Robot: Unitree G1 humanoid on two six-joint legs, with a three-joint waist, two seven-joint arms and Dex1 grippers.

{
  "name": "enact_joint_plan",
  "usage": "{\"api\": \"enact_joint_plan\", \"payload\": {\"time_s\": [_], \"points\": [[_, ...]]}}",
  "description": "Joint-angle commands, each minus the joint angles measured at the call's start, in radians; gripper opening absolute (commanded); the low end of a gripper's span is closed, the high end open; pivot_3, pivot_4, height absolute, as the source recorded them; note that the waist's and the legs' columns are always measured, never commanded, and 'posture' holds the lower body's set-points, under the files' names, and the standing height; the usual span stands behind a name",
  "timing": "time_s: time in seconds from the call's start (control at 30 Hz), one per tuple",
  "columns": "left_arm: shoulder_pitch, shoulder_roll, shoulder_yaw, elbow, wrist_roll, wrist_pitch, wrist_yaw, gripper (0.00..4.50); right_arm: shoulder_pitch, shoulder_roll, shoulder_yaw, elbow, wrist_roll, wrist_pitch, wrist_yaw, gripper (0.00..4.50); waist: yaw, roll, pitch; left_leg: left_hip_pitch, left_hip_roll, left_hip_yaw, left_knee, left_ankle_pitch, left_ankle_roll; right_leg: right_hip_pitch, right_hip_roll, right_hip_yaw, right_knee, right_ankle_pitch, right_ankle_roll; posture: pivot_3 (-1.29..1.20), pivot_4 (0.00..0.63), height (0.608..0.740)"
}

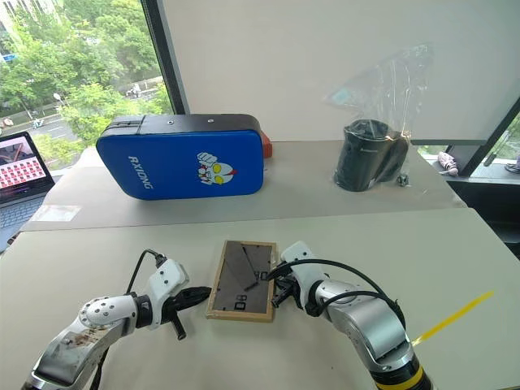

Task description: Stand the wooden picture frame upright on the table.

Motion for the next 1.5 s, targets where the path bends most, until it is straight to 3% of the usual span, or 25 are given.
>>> {"api": "enact_joint_plan", "payload": {"time_s": [0.03, 0.23, 0.3, 0.4, 0.5, 0.63, 0.8, 1.03, 1.2, 1.4, 1.5], "points": [[0.04, 0.071, 0.033, -0.007, 0.004, 0.006, -0.028, 0.08, 0.013, -0.021, -0.015, 0.01, -0.011, -0.014, 0.004, 0.0, 0.001, 0.0, 0.0, 0.0, 0.0, 0.0, 0.0, 0.0, 0.0, 0.0, 0.0, 0.0, 0.0, 0.0, 0.0, 0.0, 0.15, 0.74], [0.037, 0.141, 0.144, -0.026, -0.028, -0.125, -0.081, 0.08, 0.063, -0.085, -0.04, -0.009, -0.004, -0.048, 0.042, 0.0, 0.017, -0.002, 0.001, -0.002, 0.0, 0.0, 0.0, 0.0, 0.0, -0.001, 0.0, 0.0, -0.001, 0.0, 0.0, 0.0, 0.15, 0.74], [0.024, 0.155, 0.135, 0.032, 0.041, -0.302, -0.086, 0.6, 0.085, -0.103, -0.049, -0.018, 0.005, -0.07, 0.064, 0.0, 0.03, -0.002, 0.001, -0.003, 0.0, 0.0, 0.0, 0.0, 0.0, -0.001, 0.0, -0.001, -0.002, 0.0, 0.0, 0.0, 0.15, 0.74], [0.001, 0.196, 0.073, 0.224, 0.242, -0.89, -0.079, 1.54, 0.125, -0.122, -0.084, -0.051, 0.048, -0.081, 0.113, 0.0, 0.047, -0.002, 0.001, -0.004, 0.0, 0.0, 0.0, 0.0, 0.0, -0.001, 0.0, -0.001, -0.004, 0.0, 0.0, 0.0, 0.15, 0.74], [-0.103, 0.214, 0.013, 0.484, 0.479, -1.402, 0.068, 2.6, 0.137, -0.146, -0.093, -0.051, 0.064, -0.078, 0.139, 0.0, 0.057, -0.002, 0.001, -0.005, 0.0, 0.0, 0.0, 0.0, 0.0, -0.001, 0.0, -0.001, -0.005, 0.0, 0.0, 0.0, 0.15, 0.74], [-0.266, 0.198, -0.058, 0.785, 0.787, -1.756, 0.289, 4.11, 0.141, -0.165, -0.079, -0.041, 0.061, -0.05, 0.141, 0.0, 0.06, -0.002, 0.001, -0.006, 0.0, 0.0, 0.0, 0.0, 0.0, -0.001, 0.0, -0.001, -0.005, 0.0, 0.0, 0.0, 0.15, 0.74], [-0.413, 0.156, -0.156, 0.988, 1.049, -1.93, 0.492, 4.11, 0.125, -0.139, -0.049, -0.054, 0.066, -0.033, 0.121, 0.0, 0.066, -0.001, 0.0, -0.005, 0.0, 0.0, 0.0, 0.0, 0.0, 0.0, 0.0, -0.002, -0.005, 0.0, 0.001, 0.0, 0.15, 0.74], [-0.579, 0.058, -0.312, 1.123, 1.249, -1.954, 0.693, 4.11, 0.03, -0.067, 0.072, 0.008, 0.021, -0.027, 0.079, 0.0, 0.067, 0.0, -0.002, 0.003, 0.0, 0.0, 0.0, 0.0, -0.001, 0.009, 0.0, -0.002, -0.003, -0.004, 0.01, 0.0, 0.15, 0.74], [-0.614, 0.029, -0.39, 1.157, 1.308, -1.955, 0.789, 4.11, -0.004, -0.033, 0.084, 0.039, 0.0, -0.023, 0.064, 0.0, 0.063, 0.002, -0.004, 0.008, 0.0, 0.0, 0.0, 0.001, -0.003, 0.014, 0.0, -0.002, -0.003, -0.004, 0.012, 0.0, 0.15, 0.74], [-0.612, 0.043, -0.408, 1.157, 1.263, -1.987, 0.829, 4.11, 0.004, -0.042, 0.068, 0.039, -0.01, -0.017, 0.063, 0.0, 0.062, 0.003, -0.006, 0.008, 0.0, 0.0, 0.0, 0.001, -0.003, 0.014, 0.0, -0.002, -0.004, -0.005, 0.012, 0.0, 0.15, 0.74], [-0.591, 0.075, -0.404, 1.143, 1.247, -2.011, 0.844, 3.42, 0.014, -0.054, 0.057, 0.047, -0.013, -0.019, 0.065, 0.0, 0.059, 0.003, -0.006, 0.008, 0.0, 0.0, 0.0, 0.001, -0.003, 0.014, 0.0, -0.002, -0.004, -0.005, 0.012, 0.0, 0.15, 0.74]]}}
